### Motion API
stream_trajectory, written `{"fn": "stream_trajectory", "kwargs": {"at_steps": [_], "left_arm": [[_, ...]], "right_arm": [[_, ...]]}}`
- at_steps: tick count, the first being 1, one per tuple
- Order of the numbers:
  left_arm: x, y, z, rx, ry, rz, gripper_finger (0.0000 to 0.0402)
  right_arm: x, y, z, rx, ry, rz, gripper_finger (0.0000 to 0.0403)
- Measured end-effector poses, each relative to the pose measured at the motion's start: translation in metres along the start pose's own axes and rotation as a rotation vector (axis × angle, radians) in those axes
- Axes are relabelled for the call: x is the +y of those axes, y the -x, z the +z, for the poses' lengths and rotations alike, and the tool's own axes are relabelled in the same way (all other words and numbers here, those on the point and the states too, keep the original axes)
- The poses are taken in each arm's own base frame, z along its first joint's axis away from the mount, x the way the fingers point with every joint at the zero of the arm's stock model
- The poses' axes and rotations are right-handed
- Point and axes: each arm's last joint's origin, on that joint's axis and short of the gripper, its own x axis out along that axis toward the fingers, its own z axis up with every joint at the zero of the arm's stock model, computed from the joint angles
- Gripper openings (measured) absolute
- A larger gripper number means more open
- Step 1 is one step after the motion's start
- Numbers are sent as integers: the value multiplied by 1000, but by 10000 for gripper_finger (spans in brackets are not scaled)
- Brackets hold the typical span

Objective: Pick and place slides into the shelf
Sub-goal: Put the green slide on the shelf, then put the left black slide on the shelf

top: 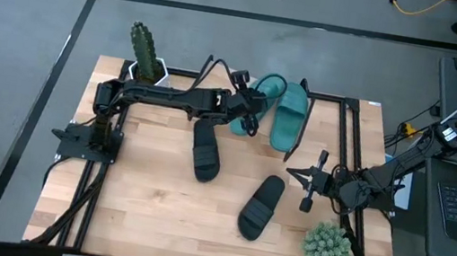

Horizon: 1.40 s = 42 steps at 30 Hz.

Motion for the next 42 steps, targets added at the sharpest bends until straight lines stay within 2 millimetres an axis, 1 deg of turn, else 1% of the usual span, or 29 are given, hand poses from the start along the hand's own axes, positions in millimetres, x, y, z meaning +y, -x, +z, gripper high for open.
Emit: {"fn": "stream_trajectory", "kwargs": {"at_steps": [8, 18, 32, 37, 42], "left_arm": [[0, 0, 0, -4, -5, -2, 2], [2, 0, 4, -32, 23, 10, 44], [5, -2, 3, -25, 27, 24, 100], [5, -2, 3, -25, 26, 24, 110], [4, -1, 3, -26, -2, 22, 108]], "right_arm": [[0, 0, 0, 0, -1, 0, 11], [0, 0, 0, 0, -2, 0, 11], [0, 0, 0, 0, -2, 0, 11], [0, 0, 0, 1, -1, 0, 11], [0, 0, 0, 1, 0, 1, 11]]}}
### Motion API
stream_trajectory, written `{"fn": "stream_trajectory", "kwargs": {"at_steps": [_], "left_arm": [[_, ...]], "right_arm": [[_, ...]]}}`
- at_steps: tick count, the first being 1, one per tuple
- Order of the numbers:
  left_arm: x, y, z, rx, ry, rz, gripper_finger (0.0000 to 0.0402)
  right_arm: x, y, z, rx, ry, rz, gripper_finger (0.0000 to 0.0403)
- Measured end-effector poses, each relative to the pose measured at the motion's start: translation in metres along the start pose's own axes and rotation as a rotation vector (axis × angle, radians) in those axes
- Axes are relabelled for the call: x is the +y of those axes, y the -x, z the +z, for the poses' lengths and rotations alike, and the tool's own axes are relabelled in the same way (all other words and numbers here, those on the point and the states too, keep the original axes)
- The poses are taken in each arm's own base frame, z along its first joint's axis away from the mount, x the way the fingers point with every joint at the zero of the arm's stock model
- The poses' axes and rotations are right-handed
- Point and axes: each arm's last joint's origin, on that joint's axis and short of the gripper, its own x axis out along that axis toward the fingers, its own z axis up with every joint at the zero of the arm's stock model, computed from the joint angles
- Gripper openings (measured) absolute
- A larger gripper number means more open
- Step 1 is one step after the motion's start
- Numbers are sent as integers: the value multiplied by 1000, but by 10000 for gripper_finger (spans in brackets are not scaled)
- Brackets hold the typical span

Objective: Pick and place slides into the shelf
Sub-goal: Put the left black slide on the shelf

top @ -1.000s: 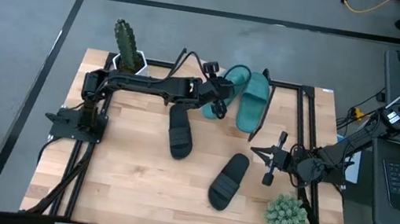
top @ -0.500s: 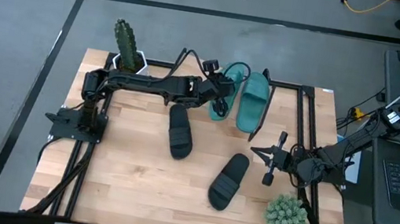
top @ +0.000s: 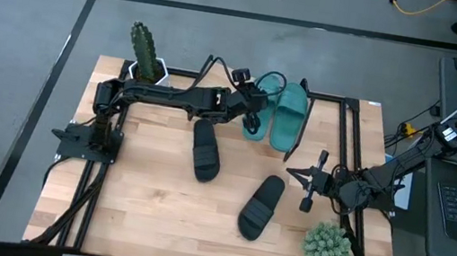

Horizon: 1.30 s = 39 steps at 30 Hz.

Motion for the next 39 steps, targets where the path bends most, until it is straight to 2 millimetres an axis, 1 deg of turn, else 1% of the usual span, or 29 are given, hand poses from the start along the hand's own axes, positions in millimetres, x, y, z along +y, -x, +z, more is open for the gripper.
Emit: {"fn": "stream_trajectory", "kwargs": {"at_steps": [4, 9, 12, 15, 16, 19, 25, 31, 33, 37, 39], "left_arm": [[-2, 2, 1, 2, -92, 6, 100], [-2, 5, -2, 70, -220, 95, 82], [2, 9, -6, 112, -275, 94, 57], [5, 10, -13, 142, -297, 18, 15], [6, 9, -14, 137, -280, -12, 8], [14, 7, -21, 159, -240, -80, 5], [31, -8, -27, 122, -135, -215, 1], [45, -19, -34, 147, -77, -200, 0], [47, -21, -35, 151, -58, -209, 0], [48, -23, -41, 162, -31, -315, 0], [48, -23, -44, 179, -30, -340, 0]], "right_arm": [[0, 0, 0, 1, 1, 0, 11], [0, 0, -1, 10, 10, 0, 11], [0, 0, -2, 12, 12, 0, 11], [0, 0, -2, 14, 14, 0, 11], [0, 0, -3, 17, 14, 0, 11], [0, 0, -4, 27, 4, 0, 11], [0, 0, -5, 34, -13, -1, 11], [0, 0, -5, 35, -20, -1, 11], [0, 0, -6, 36, -33, -1, 11], [0, 0, -6, 40, -33, -2, 11], [0, 0, -6, 40, -34, -2, 11]]}}
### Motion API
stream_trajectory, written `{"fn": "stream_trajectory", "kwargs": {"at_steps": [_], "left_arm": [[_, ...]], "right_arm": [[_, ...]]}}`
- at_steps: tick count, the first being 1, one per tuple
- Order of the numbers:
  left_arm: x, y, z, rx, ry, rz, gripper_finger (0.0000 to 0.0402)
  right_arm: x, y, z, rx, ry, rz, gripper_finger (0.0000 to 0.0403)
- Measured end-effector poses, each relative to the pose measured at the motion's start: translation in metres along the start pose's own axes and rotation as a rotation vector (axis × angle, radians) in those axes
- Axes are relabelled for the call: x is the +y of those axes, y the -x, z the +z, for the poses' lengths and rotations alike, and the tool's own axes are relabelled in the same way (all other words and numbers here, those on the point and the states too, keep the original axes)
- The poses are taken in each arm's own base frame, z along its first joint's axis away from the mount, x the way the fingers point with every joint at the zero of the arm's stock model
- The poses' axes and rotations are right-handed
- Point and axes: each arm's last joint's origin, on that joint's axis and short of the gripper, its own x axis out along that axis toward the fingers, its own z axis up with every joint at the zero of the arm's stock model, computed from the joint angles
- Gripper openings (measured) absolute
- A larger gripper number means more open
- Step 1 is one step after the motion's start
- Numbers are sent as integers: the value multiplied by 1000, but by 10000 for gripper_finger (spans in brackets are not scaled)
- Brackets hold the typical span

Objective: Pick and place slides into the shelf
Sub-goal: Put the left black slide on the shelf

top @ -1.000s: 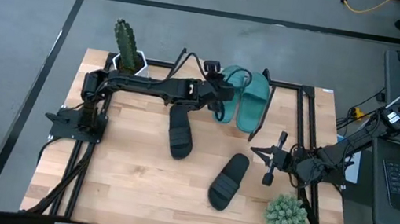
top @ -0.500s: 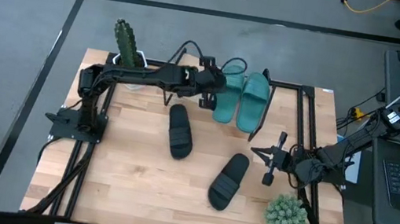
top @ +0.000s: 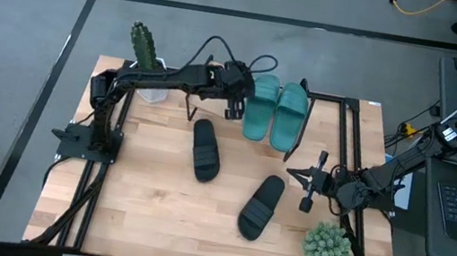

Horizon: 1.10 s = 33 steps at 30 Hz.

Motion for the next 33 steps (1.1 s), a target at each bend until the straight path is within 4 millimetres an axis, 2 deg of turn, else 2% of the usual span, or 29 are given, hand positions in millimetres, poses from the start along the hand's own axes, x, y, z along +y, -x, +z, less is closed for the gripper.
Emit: {"fn": "stream_trajectory", "kwargs": {"at_steps": [6, 15, 33], "left_arm": [[-1, 0, -1, 6, -1, -8, 0], [-12, -28, -4, 40, -27, -40, 0], [-7, -29, 4, -71, -42, -63, 0]], "right_arm": [[0, 0, 0, 0, -1, 0, 11], [0, 0, 0, -2, -5, 0, 11], [0, 0, 0, -1, -3, 0, 11]]}}
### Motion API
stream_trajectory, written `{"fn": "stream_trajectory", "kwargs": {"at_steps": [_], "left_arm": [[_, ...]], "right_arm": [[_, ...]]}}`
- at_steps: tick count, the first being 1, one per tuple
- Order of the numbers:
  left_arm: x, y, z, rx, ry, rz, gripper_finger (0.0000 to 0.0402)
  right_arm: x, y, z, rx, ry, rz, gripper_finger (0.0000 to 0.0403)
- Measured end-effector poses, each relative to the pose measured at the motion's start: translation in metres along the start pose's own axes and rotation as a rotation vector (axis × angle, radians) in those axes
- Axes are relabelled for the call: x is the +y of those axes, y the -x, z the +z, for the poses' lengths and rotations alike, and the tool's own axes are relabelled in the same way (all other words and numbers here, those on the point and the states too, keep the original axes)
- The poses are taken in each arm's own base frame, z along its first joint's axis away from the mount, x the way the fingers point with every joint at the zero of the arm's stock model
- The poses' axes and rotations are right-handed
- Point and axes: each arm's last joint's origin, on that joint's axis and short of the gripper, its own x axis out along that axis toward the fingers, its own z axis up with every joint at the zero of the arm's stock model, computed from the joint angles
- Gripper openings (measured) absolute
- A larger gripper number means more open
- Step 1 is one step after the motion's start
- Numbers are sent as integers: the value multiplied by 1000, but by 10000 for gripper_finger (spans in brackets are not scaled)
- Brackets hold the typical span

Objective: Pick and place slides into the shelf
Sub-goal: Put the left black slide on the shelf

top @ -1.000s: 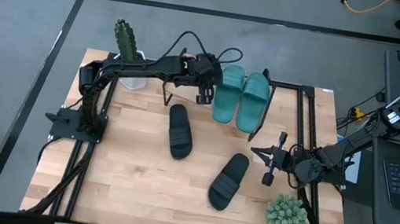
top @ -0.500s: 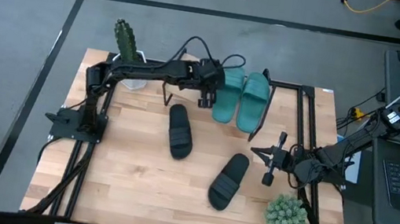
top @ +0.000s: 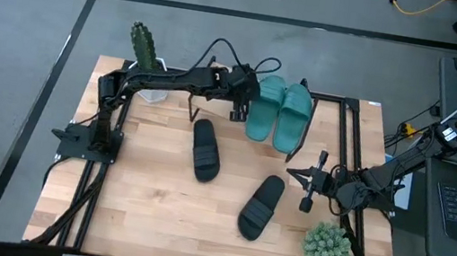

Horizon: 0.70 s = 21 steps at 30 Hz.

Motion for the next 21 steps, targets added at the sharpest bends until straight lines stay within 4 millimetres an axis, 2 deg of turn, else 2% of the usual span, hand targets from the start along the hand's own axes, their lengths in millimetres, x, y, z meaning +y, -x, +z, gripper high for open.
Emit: {"fn": "stream_trajectory", "kwargs": {"at_steps": [17, 21], "left_arm": [[0, 1, -5, 67, -12, 37, 0], [0, 8, -3, 81, -23, 81, 0]], "right_arm": [[0, 0, 0, 0, 0, 1, 11], [0, 0, 0, 0, 1, 0, 11]]}}
